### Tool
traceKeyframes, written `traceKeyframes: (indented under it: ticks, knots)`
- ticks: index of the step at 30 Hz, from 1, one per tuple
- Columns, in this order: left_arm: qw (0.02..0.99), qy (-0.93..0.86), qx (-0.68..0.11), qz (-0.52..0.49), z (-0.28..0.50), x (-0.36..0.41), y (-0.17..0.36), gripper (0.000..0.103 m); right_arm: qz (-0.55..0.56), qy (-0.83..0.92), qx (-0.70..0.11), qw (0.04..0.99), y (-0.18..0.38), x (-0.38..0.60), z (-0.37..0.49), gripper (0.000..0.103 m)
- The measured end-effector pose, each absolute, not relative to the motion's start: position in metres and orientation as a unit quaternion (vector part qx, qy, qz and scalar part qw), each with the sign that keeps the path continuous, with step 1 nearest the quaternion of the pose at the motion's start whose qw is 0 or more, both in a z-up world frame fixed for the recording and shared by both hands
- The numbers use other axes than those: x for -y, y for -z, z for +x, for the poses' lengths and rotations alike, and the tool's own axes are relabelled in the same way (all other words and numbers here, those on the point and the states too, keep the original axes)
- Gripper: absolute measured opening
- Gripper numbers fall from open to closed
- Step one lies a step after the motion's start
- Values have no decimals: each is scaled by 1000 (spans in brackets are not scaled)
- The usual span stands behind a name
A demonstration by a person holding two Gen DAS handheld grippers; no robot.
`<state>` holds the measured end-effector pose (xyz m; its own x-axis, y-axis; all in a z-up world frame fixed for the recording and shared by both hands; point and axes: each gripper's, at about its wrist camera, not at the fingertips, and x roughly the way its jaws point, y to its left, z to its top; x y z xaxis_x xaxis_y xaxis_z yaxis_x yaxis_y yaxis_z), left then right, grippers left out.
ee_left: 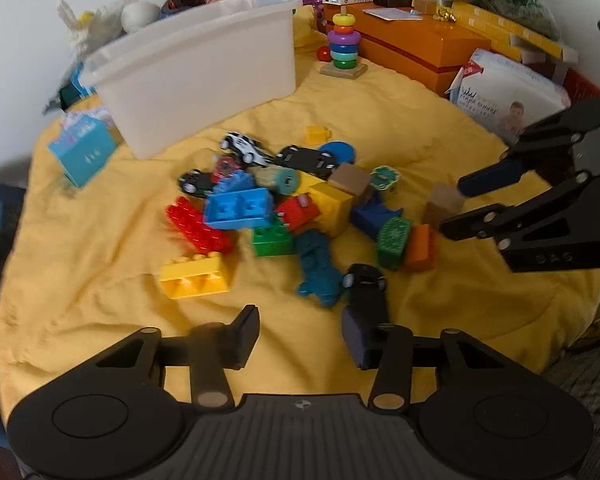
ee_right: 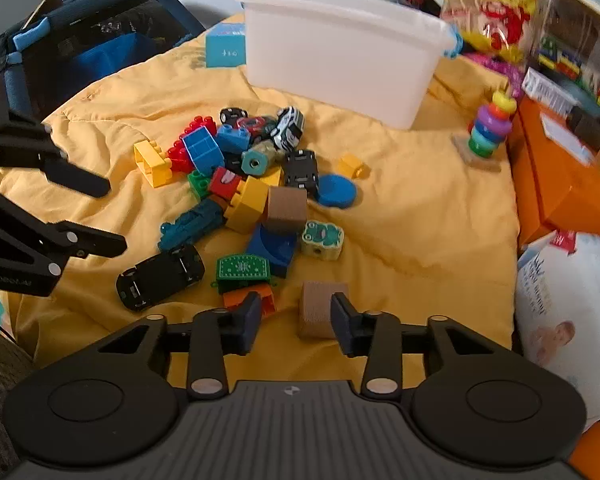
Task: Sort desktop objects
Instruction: 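Grasp the green toy race car with the left tool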
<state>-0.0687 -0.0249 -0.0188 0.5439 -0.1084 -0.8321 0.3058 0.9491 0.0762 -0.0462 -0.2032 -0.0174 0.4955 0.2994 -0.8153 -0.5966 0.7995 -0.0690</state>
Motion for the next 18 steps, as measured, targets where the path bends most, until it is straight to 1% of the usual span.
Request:
traceKeyframes:
  ticks: [2, 5, 8, 12, 14, 15, 18]
  knots:
    - [870, 130, -470, 74, -67, 25, 21, 50, -175, -261, -427, 848, 17, 205, -43, 36]
    - [864, 129, -486, 3, -62, 19, 27, 50, -181, -269, -408, 853, 15, 210, -47, 36]
    - [855, 112, -503, -51, -55, 16, 37, 48, -186, -261, -412, 853, 18, 212, -46, 36]
    - [844, 95, -520, -90, -52, 19, 50, 44, -185, -267, -399, 857, 15, 221, -48, 37]
    - [837, 99, -529, -104, -51, 25, 55, 36, -186, -267, -393, 860, 13, 224, -49, 37]
    - [835, 99, -530, -105, -52, 30, 57, 34, -186, -267, -390, 861, 13, 227, -49, 37]
    - [838, 104, -526, -100, -52, 41, 58, 33, -179, -268, -389, 863, 12, 236, -47, 37]
